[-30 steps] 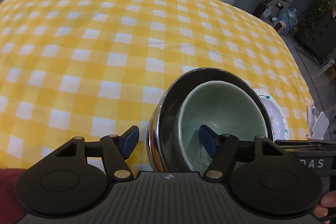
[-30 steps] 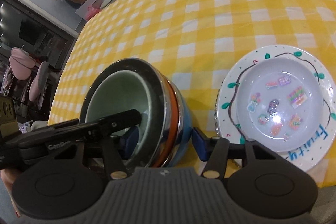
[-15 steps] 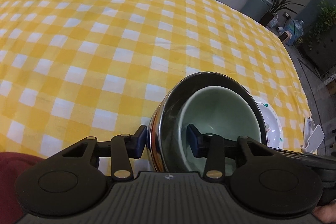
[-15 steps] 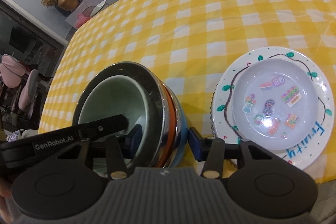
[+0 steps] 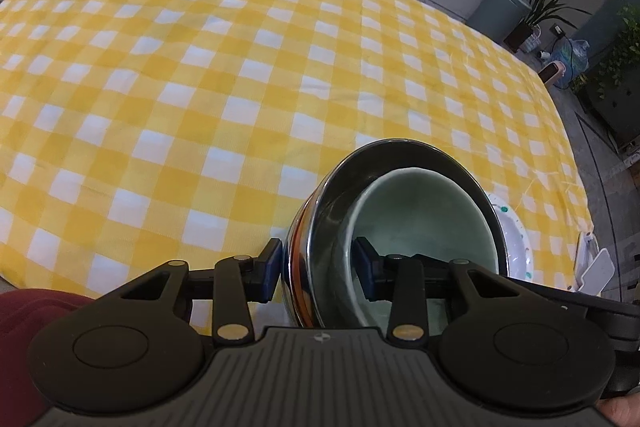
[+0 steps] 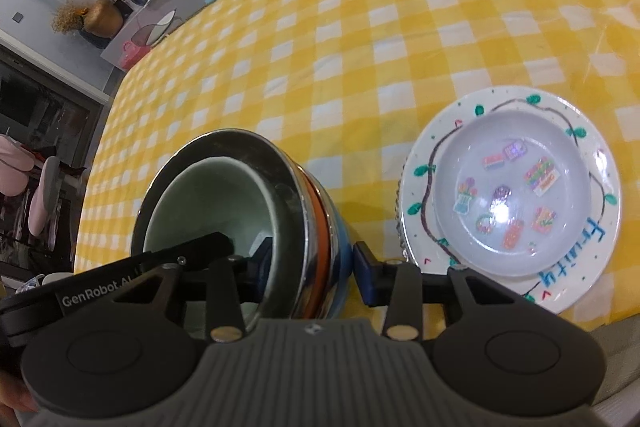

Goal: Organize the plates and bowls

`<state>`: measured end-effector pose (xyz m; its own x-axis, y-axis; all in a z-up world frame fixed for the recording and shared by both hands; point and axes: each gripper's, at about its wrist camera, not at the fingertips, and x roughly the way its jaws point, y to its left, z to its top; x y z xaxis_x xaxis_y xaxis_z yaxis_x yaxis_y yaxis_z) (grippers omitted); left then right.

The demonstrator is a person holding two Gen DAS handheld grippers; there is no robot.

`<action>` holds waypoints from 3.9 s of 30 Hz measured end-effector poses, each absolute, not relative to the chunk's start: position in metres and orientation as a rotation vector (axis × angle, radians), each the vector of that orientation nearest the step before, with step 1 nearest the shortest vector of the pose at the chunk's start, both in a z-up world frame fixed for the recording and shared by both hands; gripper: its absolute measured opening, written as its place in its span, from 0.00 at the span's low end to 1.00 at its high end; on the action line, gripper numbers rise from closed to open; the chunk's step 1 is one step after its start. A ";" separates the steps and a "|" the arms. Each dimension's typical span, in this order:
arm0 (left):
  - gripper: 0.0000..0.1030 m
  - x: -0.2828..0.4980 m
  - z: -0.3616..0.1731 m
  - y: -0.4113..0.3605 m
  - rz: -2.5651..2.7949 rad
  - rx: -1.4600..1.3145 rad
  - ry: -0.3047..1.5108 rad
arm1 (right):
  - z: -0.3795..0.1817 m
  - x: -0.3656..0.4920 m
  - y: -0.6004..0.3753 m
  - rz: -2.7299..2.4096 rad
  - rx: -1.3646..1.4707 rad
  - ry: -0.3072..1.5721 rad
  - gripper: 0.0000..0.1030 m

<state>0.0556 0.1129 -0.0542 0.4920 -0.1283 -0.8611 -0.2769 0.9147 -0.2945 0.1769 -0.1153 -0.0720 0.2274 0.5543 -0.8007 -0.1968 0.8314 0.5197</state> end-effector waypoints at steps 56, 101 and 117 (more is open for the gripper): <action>0.86 0.011 0.042 -0.019 -0.088 -0.079 0.684 | 0.020 0.083 -0.238 0.276 0.177 0.747 0.96; 0.82 -0.024 -0.016 -0.026 -0.029 -0.006 0.668 | -0.034 0.039 -0.222 0.311 0.183 0.775 0.96; 0.83 -0.019 -0.022 -0.027 -0.014 -0.006 0.693 | -0.037 0.042 -0.224 0.283 0.179 0.791 0.95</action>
